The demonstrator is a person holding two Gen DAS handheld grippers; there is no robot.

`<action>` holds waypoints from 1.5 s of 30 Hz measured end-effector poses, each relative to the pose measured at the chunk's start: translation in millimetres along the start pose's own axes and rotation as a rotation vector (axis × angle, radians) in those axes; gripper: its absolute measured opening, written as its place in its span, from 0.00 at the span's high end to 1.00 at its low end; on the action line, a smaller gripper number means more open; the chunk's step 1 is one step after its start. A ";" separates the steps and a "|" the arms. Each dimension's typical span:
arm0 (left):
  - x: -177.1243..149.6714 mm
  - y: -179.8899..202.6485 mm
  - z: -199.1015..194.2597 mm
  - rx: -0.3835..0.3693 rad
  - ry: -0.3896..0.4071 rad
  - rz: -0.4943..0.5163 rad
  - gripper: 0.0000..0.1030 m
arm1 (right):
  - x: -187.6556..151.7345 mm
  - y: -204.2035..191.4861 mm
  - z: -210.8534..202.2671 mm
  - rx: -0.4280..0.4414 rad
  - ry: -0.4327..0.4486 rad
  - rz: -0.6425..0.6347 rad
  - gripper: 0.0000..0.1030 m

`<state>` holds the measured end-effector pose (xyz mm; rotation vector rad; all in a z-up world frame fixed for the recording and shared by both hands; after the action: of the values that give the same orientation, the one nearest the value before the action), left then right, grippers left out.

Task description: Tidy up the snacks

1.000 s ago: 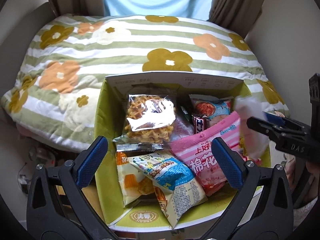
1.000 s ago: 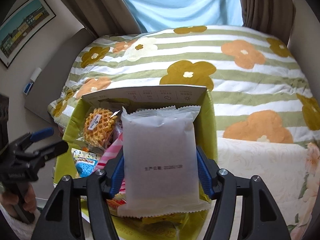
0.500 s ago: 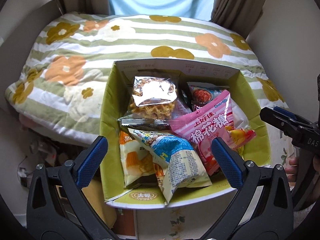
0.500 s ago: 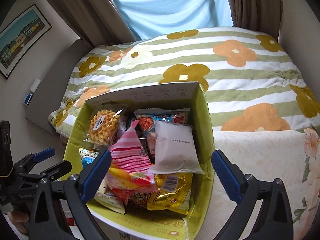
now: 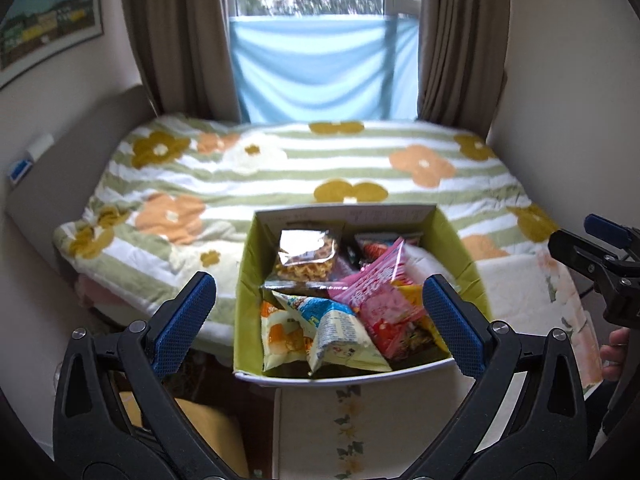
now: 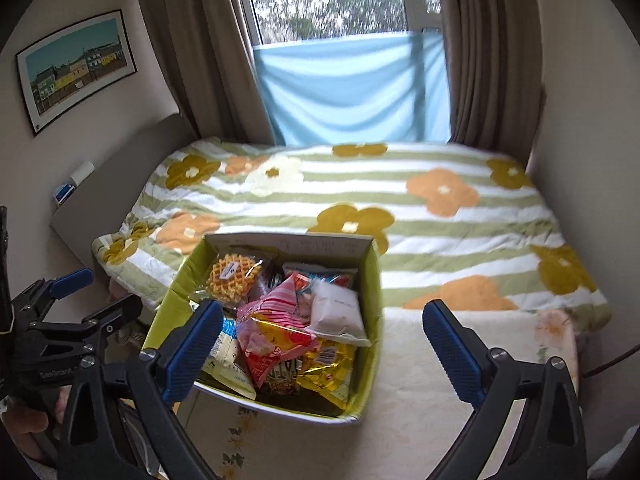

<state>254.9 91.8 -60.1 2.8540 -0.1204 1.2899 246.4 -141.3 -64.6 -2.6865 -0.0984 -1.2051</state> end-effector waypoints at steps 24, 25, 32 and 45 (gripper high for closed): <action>-90.3 91.0 -166.5 -0.001 0.241 -0.007 0.00 | -91.7 44.9 -157.8 -0.188 0.176 -0.001 0.03; -91.3 92.7 -168.7 -0.001 0.243 -0.004 0.00 | -92.5 46.0 -158.8 -0.188 0.175 0.001 0.03; -89.2 100.1 -171.3 -0.004 0.250 0.011 0.00 | -98.0 50.5 -167.2 -0.194 0.188 0.015 0.03; -89.6 101.6 -174.1 0.000 0.257 0.023 0.00 | -98.6 49.1 -170.6 -0.203 0.196 0.018 0.03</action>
<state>58.0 3.2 -14.6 2.6634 -0.1512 1.6450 62.6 -222.3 -34.7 -2.7095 0.0816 -1.5413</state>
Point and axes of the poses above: each gripper's, at about its wrist camera, not at the fingertips, and z roughly the way its jaws point, y to its right, x to its top, the point moved 1 cm from there along z, roughly the way its jaws point
